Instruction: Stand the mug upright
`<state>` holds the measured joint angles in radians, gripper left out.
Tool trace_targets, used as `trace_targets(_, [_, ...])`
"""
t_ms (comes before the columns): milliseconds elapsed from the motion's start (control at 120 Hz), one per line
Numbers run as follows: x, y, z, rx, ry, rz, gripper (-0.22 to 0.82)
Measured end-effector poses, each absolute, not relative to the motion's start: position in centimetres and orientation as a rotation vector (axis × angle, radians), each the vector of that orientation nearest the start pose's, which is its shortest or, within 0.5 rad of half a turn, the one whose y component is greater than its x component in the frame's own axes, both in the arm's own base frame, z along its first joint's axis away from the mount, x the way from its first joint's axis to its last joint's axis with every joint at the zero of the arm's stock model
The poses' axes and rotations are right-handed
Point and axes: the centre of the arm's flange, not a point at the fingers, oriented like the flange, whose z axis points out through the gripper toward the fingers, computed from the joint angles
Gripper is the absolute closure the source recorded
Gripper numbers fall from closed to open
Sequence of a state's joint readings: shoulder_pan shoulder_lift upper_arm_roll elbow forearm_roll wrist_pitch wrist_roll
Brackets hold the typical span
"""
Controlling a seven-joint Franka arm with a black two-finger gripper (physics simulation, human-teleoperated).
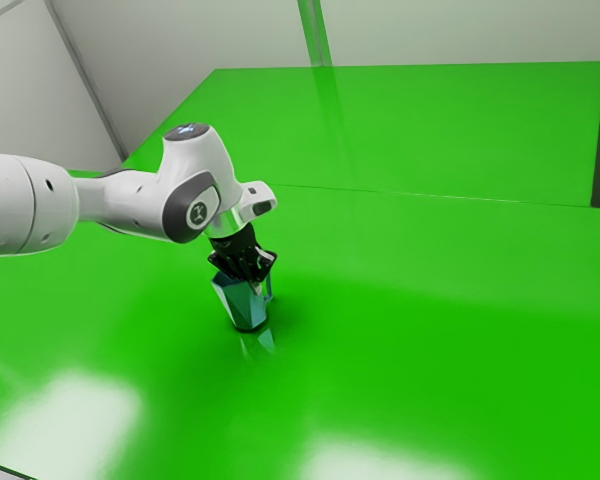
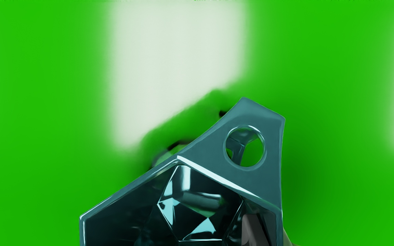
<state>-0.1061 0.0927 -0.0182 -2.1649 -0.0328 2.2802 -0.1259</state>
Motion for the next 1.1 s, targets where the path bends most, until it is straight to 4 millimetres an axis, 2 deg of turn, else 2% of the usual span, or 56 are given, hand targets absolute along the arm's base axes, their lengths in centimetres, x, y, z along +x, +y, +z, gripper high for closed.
trace_targets(67, [54.7,-6.9,35.5,-3.171,-0.037,-0.032,0.77])
trace_targets(258, [54.7,-6.9,36.9,-3.176,-0.031,-0.068,0.36])
trace_targets(342, [54.7,-7.0,37.6,-3.177,-0.025,-0.084,0.24])
trace_targets(442, [54.4,-7.7,39.1,-3.179,0.0,-0.125,0.15])
trace_targets(725, [53.9,-9.7,44.7,-3.19,0.063,-0.258,0.04])
trace_targets(800, [54.5,-9.5,46.3,-3.187,0.061,-0.287,0.03])
trace_targets(983, [56.2,-8.2,52.3,-3.139,0.069,-0.344,0.01])
trace_targets(1100, [56.6,-7.8,54.9,-3.114,0.076,-0.341,0.01])
